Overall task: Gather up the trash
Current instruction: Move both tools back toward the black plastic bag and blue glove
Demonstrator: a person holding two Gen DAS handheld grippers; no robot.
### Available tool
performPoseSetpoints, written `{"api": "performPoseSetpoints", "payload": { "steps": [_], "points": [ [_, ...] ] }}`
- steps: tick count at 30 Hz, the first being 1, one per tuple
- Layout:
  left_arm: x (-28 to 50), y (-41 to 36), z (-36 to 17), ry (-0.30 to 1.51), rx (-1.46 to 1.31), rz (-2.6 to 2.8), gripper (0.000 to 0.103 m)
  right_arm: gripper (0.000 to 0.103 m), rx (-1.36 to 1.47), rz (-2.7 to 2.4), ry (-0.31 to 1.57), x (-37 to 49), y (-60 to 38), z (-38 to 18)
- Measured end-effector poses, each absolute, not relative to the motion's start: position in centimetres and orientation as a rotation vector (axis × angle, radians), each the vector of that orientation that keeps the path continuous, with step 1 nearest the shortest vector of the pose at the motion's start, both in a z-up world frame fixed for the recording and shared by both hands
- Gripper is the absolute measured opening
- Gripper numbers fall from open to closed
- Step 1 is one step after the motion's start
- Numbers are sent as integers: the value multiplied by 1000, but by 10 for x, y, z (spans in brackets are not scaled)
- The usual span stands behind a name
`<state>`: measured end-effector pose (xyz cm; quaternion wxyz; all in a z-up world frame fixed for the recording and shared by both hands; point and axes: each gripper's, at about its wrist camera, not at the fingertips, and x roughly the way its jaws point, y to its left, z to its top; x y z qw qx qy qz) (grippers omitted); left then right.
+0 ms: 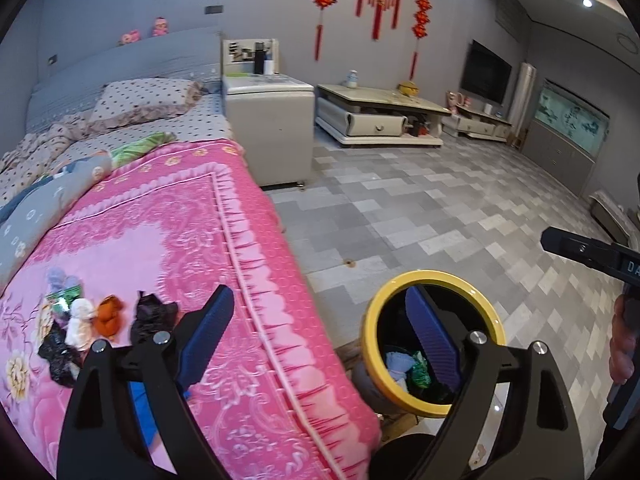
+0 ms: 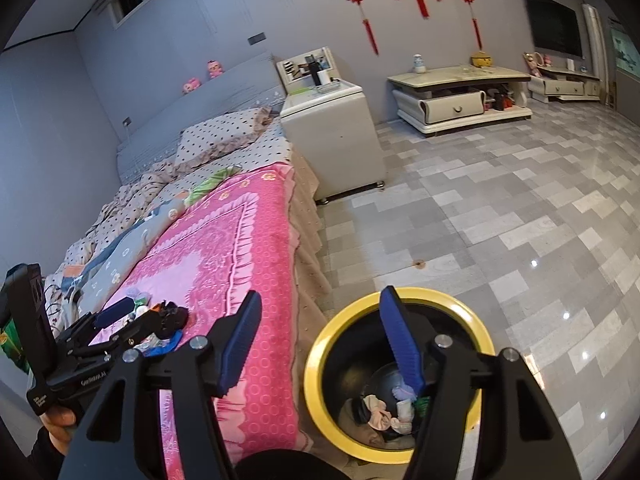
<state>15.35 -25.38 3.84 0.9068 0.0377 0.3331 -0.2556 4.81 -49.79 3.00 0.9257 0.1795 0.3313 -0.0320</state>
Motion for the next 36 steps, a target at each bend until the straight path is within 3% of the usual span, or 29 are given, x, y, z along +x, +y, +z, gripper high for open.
{"api": "performPoseSetpoints", "payload": {
  "steps": [15, 36],
  "points": [
    [188, -115, 28, 709, 7, -272, 85, 64, 282, 100, 734, 104, -395, 32],
    [246, 52, -49, 846, -107, 21, 85, 64, 182, 258, 880, 198, -277, -19]
  ]
}}
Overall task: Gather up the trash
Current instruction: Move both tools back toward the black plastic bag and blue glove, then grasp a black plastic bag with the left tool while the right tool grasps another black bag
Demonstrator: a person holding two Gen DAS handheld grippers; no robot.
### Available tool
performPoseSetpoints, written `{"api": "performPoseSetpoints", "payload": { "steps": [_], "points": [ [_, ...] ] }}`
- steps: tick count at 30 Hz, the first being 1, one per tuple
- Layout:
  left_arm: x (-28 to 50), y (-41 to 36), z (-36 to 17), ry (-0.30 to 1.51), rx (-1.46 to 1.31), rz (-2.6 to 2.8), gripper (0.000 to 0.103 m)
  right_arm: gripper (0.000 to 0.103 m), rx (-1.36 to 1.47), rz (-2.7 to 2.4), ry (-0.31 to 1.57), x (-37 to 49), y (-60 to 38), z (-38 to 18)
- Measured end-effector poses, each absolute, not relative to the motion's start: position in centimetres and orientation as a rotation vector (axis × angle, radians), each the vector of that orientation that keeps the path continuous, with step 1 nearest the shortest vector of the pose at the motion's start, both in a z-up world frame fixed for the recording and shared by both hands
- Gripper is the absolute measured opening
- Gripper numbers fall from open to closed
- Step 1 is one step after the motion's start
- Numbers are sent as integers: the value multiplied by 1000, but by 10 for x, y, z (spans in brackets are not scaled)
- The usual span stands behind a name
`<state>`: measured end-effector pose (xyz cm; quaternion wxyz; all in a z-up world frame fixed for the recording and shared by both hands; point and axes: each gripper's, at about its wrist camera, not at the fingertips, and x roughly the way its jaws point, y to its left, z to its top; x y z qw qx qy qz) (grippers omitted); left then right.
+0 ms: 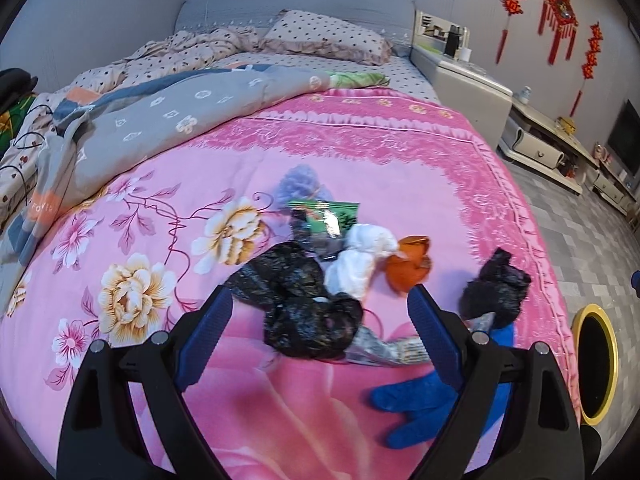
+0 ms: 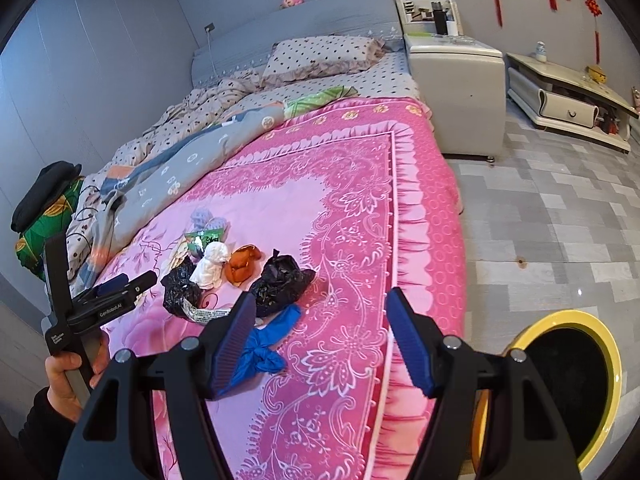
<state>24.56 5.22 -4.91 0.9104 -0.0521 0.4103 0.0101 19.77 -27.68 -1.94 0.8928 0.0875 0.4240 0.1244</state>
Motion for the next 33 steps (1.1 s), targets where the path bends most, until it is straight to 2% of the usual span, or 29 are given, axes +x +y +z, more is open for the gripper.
{"api": "performPoseSetpoints", "payload": {
  "steps": [16, 25, 30, 33],
  "points": [
    [280, 89, -109, 958, -171, 91, 85, 64, 127, 298, 999, 255, -228, -77],
    [294, 84, -126, 981, -150, 78, 85, 64, 116, 294, 1039, 281, -211, -105],
    [300, 81, -138, 993, -154, 43, 77, 64, 101, 300, 1052, 293, -202, -118],
    [301, 76, -141, 991, -149, 7, 66, 64, 84, 311, 1050, 298, -194, -121]
  ]
}}
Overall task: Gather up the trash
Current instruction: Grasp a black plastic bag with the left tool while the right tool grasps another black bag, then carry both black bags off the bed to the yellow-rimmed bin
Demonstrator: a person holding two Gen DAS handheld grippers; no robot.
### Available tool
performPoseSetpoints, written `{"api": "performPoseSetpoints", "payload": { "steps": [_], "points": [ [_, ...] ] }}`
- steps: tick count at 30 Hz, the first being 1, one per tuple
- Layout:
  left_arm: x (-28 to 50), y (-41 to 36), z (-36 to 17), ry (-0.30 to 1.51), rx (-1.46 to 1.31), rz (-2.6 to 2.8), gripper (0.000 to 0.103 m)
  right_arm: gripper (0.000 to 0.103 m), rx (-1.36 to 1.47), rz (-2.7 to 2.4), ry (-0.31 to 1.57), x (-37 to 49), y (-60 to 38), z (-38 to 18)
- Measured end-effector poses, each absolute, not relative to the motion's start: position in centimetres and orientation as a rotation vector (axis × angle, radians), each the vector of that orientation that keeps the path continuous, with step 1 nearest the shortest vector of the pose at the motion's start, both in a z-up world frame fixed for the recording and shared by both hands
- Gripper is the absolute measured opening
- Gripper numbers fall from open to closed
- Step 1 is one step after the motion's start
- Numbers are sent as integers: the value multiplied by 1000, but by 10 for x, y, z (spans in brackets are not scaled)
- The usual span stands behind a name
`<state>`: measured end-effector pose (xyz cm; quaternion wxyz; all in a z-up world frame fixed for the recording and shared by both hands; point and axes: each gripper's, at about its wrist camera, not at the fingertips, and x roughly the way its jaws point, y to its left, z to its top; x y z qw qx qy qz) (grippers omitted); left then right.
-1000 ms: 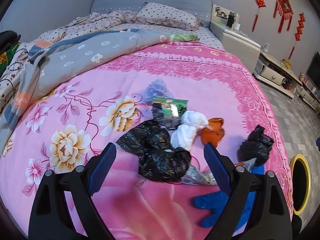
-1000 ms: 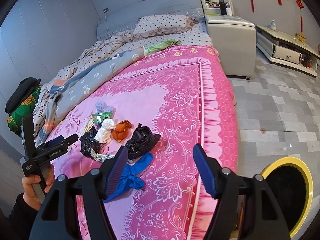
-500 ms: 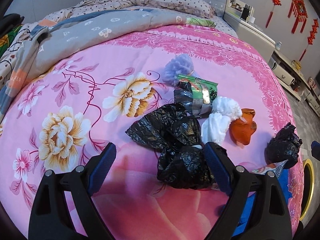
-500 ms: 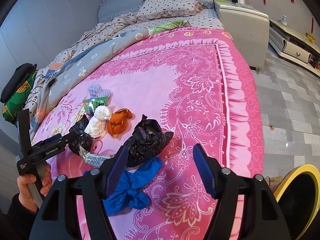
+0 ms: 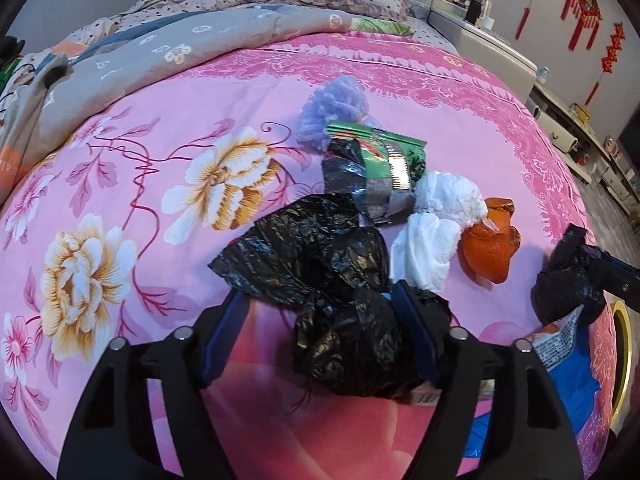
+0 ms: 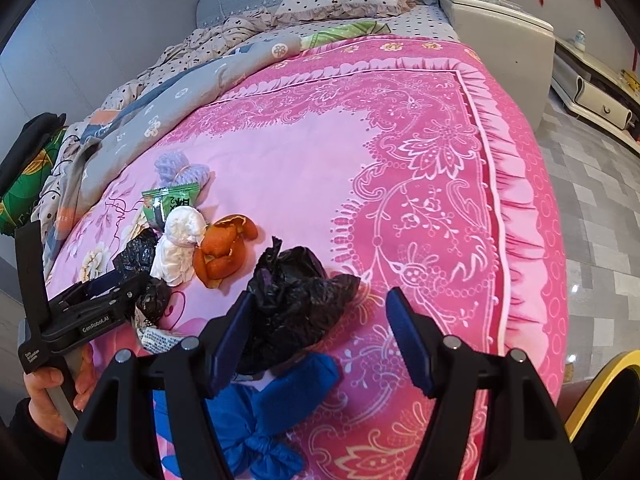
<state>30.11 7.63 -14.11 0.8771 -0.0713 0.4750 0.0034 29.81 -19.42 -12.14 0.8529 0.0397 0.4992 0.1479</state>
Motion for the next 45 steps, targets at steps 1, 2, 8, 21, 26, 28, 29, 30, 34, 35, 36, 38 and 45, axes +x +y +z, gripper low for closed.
{"api": "performPoseSetpoints", "payload": {
  "steps": [1, 2, 8, 21, 26, 28, 29, 30, 34, 35, 36, 38, 45],
  "points": [
    [302, 75, -142, 990, -147, -6, 60, 64, 78, 317, 1049, 300, -191, -123],
    [302, 73, -143, 988, -150, -21, 53, 63, 74, 321, 1048, 300, -189, -124],
    [300, 64, -144, 968, -146, -86, 32, 47, 52, 372, 1067, 305, -170, -132],
    [294, 81, -135, 954, -237, -100, 28, 25, 20, 406, 1049, 298, -158, -125],
    [282, 92, -123, 920, -263, -79, 27, 24, 22, 398, 1037, 289, -161, -117],
    [277, 94, -117, 904, -258, -67, 27, 24, 23, 395, 1031, 284, -163, -113],
    [273, 95, -114, 897, -259, -63, 27, 24, 26, 392, 1027, 282, -164, -111],
    [271, 96, -112, 891, -261, -61, 27, 24, 33, 390, 1022, 279, -166, -108],
    [261, 95, -100, 876, -248, -50, 27, 23, 45, 389, 1000, 267, -173, -95],
    [258, 94, -98, 874, -245, -49, 27, 23, 47, 388, 996, 264, -175, -91],
    [255, 92, -94, 871, -238, -47, 27, 23, 50, 388, 989, 260, -177, -87],
    [249, 90, -89, 869, -230, -43, 27, 23, 53, 386, 974, 251, -182, -79],
    [226, 91, -67, 848, -229, -22, 27, 23, 77, 364, 929, 223, -204, -55]
  ]
}}
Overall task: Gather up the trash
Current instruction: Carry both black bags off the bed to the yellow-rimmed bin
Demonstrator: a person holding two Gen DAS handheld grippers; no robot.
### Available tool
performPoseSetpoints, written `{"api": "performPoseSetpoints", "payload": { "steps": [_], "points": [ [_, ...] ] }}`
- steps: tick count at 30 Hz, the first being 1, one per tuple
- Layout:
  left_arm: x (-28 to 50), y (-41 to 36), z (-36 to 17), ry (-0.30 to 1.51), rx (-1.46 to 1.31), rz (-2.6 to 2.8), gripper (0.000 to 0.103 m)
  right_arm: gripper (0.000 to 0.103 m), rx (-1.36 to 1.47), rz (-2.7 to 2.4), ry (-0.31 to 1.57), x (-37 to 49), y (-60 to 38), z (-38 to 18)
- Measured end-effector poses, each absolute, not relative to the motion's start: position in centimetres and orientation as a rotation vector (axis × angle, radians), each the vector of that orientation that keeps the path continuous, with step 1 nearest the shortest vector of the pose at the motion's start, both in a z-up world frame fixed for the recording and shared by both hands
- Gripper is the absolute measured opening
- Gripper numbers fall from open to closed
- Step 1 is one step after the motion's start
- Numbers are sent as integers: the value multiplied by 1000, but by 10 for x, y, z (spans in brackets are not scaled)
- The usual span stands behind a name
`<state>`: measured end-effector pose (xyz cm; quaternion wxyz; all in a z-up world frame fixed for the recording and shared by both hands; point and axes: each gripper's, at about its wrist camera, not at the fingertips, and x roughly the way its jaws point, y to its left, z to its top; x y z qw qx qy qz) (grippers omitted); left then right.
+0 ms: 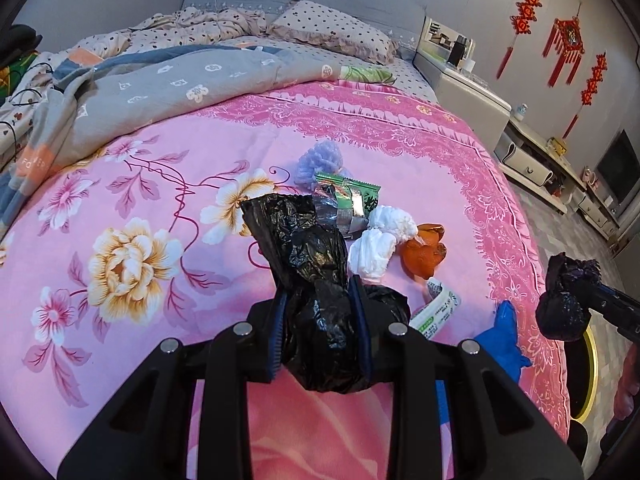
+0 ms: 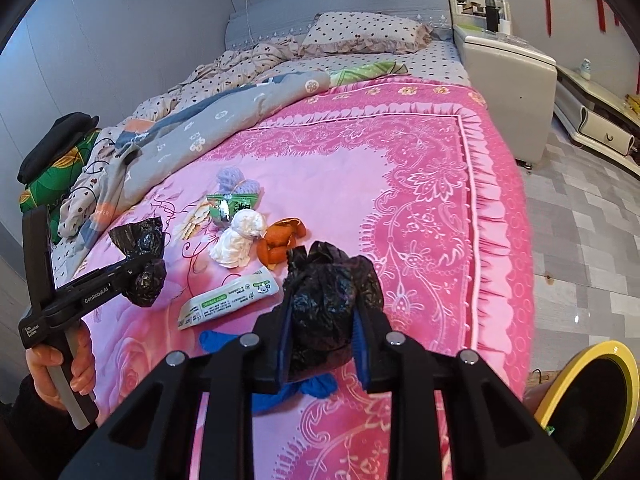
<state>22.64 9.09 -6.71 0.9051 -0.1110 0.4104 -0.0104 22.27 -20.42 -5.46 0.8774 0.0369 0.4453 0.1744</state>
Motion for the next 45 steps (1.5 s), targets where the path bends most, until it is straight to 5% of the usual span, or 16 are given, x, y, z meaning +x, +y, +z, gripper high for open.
{"api": "performPoseSetpoints", "payload": {
  "steps": [45],
  "points": [
    [148, -132, 40, 746, -114, -397, 27, 23, 239, 135, 734, 94, -384, 26]
  ]
}}
